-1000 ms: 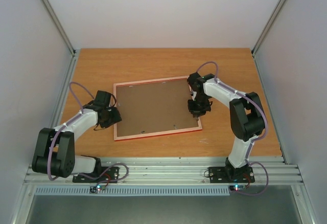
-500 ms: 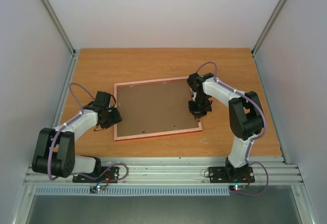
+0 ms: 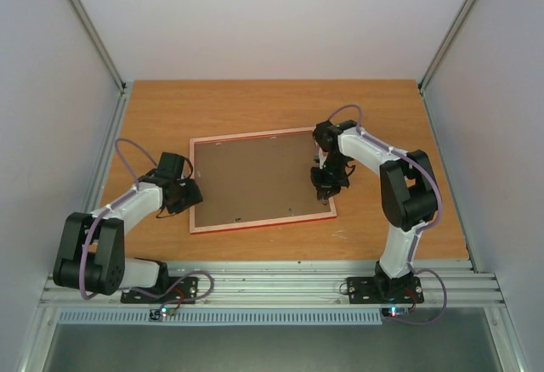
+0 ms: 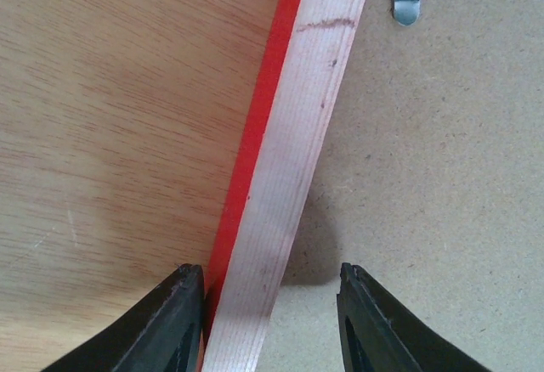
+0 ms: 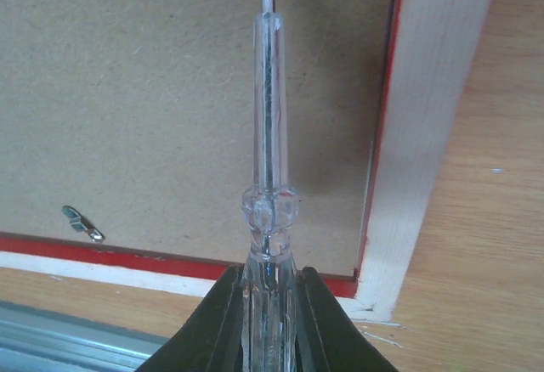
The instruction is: Take the photo out of the frame
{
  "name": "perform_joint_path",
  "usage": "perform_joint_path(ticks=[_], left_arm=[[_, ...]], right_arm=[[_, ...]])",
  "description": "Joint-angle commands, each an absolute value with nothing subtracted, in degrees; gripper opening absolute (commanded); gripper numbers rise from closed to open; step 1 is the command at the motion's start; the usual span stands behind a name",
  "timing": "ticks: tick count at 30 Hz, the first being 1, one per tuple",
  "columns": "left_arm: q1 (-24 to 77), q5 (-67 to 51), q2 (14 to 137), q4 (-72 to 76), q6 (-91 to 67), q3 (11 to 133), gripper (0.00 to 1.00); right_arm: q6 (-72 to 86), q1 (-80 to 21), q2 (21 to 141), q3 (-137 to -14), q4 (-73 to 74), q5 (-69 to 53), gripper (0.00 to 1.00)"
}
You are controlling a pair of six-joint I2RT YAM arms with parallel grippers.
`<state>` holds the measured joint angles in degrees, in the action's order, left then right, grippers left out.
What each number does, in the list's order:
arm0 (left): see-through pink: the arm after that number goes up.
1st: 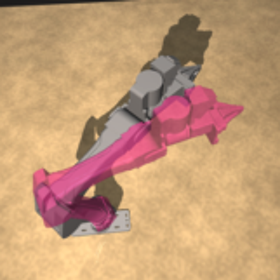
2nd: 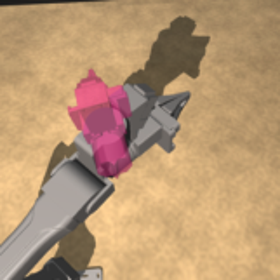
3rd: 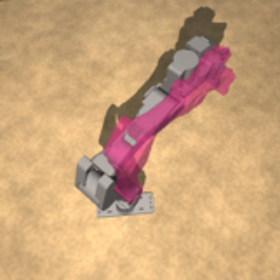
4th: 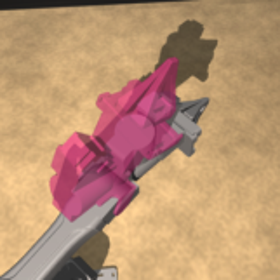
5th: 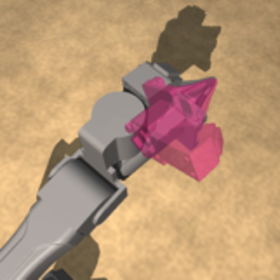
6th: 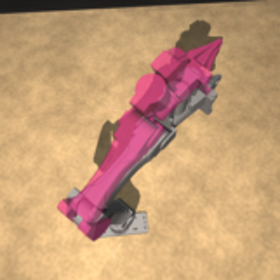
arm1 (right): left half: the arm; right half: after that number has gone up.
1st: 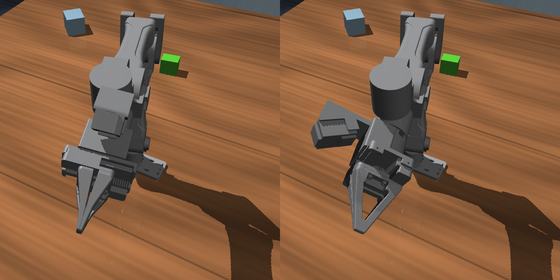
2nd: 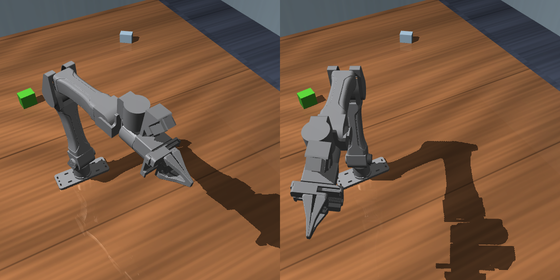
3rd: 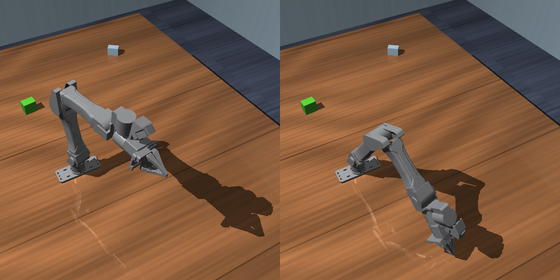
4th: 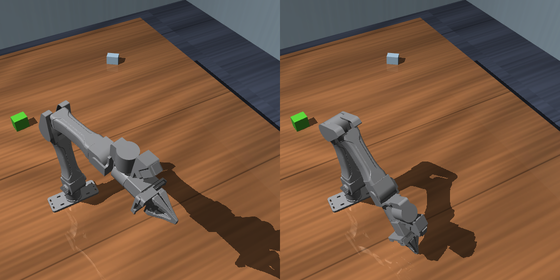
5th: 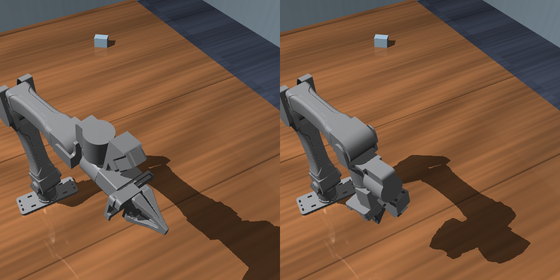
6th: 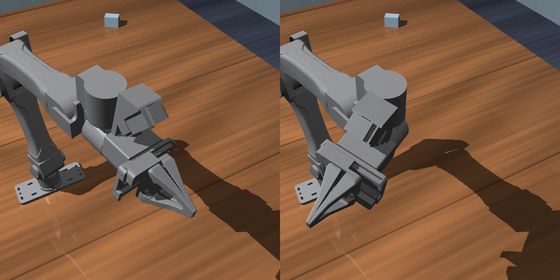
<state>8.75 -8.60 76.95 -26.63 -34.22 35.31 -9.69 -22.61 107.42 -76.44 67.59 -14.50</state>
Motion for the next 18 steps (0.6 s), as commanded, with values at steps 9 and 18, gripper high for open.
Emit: perform_joint_path(ticks=[9,18], left_arm=[[9.49,-8.86,75.8,-24.59,-34.89,34.96,0.45],[9.49,-8.86,75.59,-24.3,-34.8,34.88,0.45]], right_arm=[[-8.18,-22.97,101.31,-76.45,70.71,-7.56,0.01],[-4.78,-18.61,97.16,-76.11,68.37,-3.38,0.01]])
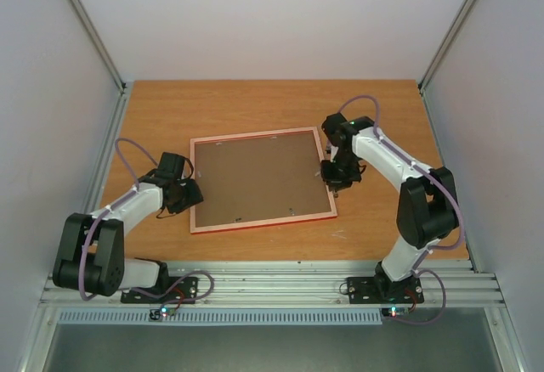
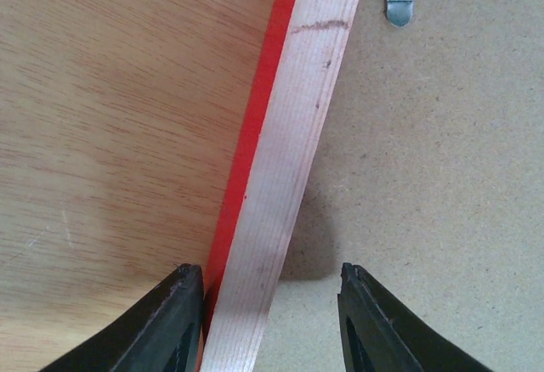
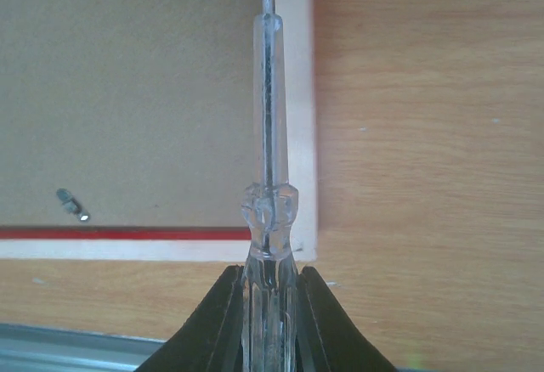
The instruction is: Take the photo out of the frame
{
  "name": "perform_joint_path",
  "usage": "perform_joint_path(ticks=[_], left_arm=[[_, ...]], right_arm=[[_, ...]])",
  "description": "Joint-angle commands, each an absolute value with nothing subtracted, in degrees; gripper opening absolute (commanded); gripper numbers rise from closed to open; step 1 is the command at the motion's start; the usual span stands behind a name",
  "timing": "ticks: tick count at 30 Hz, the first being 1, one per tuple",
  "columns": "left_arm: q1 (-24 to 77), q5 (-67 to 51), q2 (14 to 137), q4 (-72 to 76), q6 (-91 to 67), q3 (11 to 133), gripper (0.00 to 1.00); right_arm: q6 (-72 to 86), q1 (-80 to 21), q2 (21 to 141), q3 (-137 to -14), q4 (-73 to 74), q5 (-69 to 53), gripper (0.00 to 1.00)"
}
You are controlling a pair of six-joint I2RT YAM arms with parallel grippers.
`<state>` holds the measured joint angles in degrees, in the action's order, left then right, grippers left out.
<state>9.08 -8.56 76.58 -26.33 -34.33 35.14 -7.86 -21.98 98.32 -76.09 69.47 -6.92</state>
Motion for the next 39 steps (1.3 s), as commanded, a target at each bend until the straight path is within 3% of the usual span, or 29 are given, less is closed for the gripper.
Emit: perform_joint_path(ticks=[1,17,26,32,39], left_arm=[[9.49,-8.88,75.66,-24.32,-34.74,34.83,0.45],[9.41,-11.62,75.71,-23.41,-35.46,34.83,0.47],[8.5,-14.49,72.68,-24.32,-36.79,34.58,0.5],[8.17,-14.13,71.12,-26.37,-36.94,34.61,0.52],[8.09,-12.11,70.52,-28.03,-36.42,33.76,0.53]], right_arm=[[-4.07,-17.12,97.27,-74.78,67.39,-3.35,0.01],[3.88,-2.28,101.76,-64.33,52.81,2.21,0.02],[5.03,7.5,102.12,-58.82,47.39,-1.26,0.05],[5.39,8.58,102.7,-58.21,46.72,-0.18,0.11],[5.45,8.44,97.84,-55.91,46.32,-0.18,0.32]])
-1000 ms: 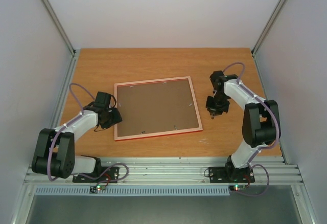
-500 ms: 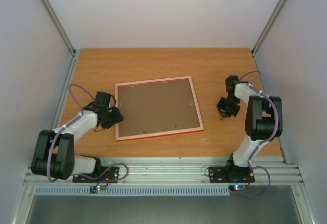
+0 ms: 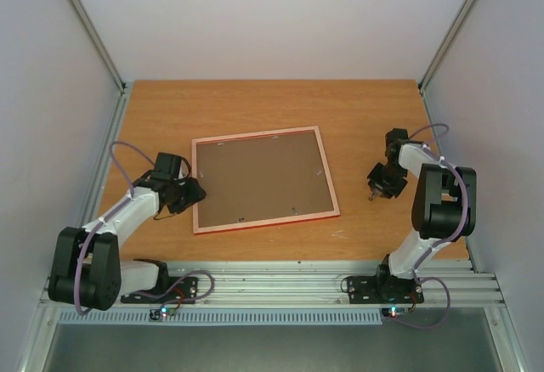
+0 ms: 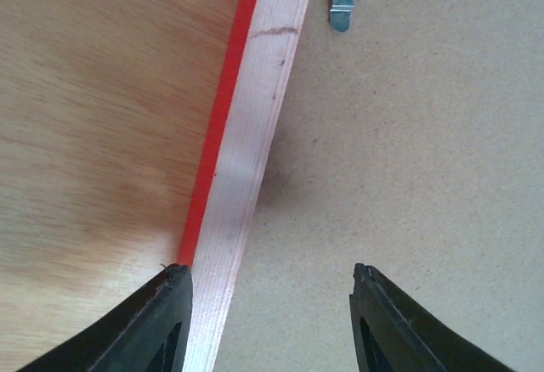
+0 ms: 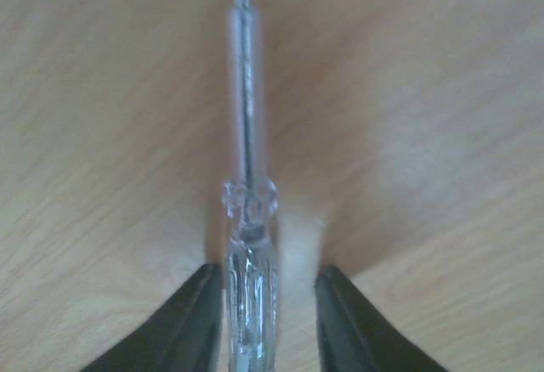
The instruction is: Take the photo out of the frame
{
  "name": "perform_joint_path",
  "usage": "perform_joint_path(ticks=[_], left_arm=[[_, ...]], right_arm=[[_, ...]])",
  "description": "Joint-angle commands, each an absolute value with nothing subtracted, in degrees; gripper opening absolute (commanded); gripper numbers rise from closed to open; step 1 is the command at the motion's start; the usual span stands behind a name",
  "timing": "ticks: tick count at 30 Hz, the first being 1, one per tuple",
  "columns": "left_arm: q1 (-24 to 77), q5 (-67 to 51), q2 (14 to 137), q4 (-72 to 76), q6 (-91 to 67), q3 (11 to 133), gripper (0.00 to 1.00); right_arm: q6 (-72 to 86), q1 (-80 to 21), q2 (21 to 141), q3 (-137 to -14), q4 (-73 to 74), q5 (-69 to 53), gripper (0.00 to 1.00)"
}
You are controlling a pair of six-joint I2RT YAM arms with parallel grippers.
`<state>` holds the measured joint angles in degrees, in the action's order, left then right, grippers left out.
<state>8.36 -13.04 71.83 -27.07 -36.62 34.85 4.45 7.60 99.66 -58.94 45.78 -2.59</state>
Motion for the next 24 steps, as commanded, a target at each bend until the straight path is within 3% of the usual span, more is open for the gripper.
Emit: perform_joint_path(ticks=[1,10,14,19,24], left_arm=[[8.09,-11.6,70.57,-28.37,-36.33,33.76,0.53],[8.16,-11.03,71.35,-29.39,-35.53,34.14,0.52],[8.17,-11.59,71.27,-29.79,-35.42,34.19,0.5],[8.17,-12.24,71.94,-29.46,-35.34,33.89,0.47],[8.17,-12.58,72.01,-28.21,-35.42,32.94,0.43]], right_arm=[[5.24,8.24,96.68,-55.57,46.45,-0.18,0.36],[2.64,0.29,88.84,-56.92,49.86,4.25,0.64],[1.04,-7.38,85.73,-58.63,51.87,7.08,0.7],[-5.52,-16.38,81.99,-60.13,50.87,4.13,0.86],[-8.87,-21.81,83.19,-61.43,49.78,0.62,0.88]])
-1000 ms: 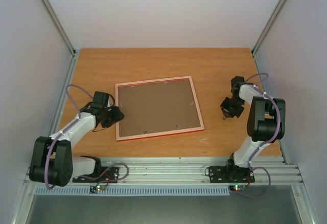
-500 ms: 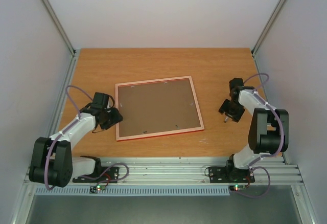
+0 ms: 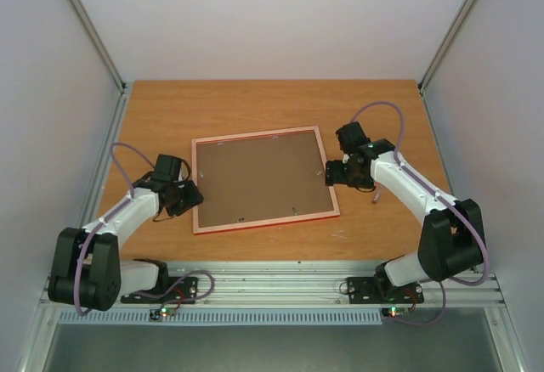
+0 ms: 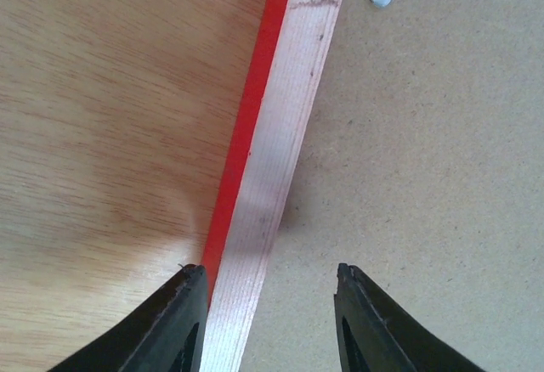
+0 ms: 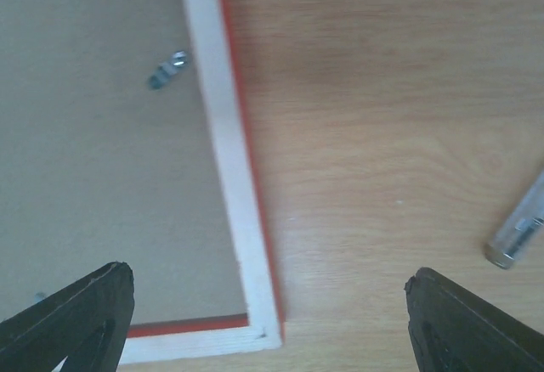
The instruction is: Take the photo out of the frame
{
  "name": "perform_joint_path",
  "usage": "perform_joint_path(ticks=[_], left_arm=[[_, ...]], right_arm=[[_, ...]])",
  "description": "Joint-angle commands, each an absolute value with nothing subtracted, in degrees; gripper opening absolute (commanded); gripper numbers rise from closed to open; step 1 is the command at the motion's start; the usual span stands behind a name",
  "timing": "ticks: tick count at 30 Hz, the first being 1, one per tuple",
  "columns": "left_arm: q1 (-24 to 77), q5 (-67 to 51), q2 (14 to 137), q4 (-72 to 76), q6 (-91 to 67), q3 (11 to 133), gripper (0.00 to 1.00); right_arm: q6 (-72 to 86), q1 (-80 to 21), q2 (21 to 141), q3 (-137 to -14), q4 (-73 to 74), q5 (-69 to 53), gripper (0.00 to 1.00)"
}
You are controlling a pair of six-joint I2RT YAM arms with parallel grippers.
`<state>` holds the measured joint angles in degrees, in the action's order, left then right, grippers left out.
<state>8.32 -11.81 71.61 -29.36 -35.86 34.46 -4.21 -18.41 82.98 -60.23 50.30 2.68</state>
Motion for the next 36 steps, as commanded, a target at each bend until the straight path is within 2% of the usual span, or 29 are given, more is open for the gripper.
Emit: perform_joint_path(ticks=[1,13,18,24,31,36], left_arm=[[8.23,-12.95,72.06,-27.87,-35.49,32.69,0.42],[8.68,-15.41,71.01,-24.13,-36.3,29.24,0.22],[9.6,-15.88,71.18,-22.71,-36.21,28.2,0.26],[10.58,-15.44,71.6,-21.36,-35.64,27.41,0.27],[11.53,-15.71,68.48,-22.65,-34.98,27.86,0.15],[12.45,-15.57,65.55,-24.26,-35.29,28.74,0.11]], right_arm=[[-9.26,-23.13,83.15,-61.36,49.08,-0.79,0.88],[-16.79,-42.04,84.11,-60.85,39.7,-0.51,0.87],[-19.53,-48.43,84.9,-59.69,36.16,2.62,0.87],[-24.61,-55.69,84.06,-56.82,28.62,3.86,0.86],[-35.31,-64.09,84.79,-51.53,17.96,10.84,0.81],[-46.87,-70.44,89.03,-49.29,8.75,15.74,0.78]])
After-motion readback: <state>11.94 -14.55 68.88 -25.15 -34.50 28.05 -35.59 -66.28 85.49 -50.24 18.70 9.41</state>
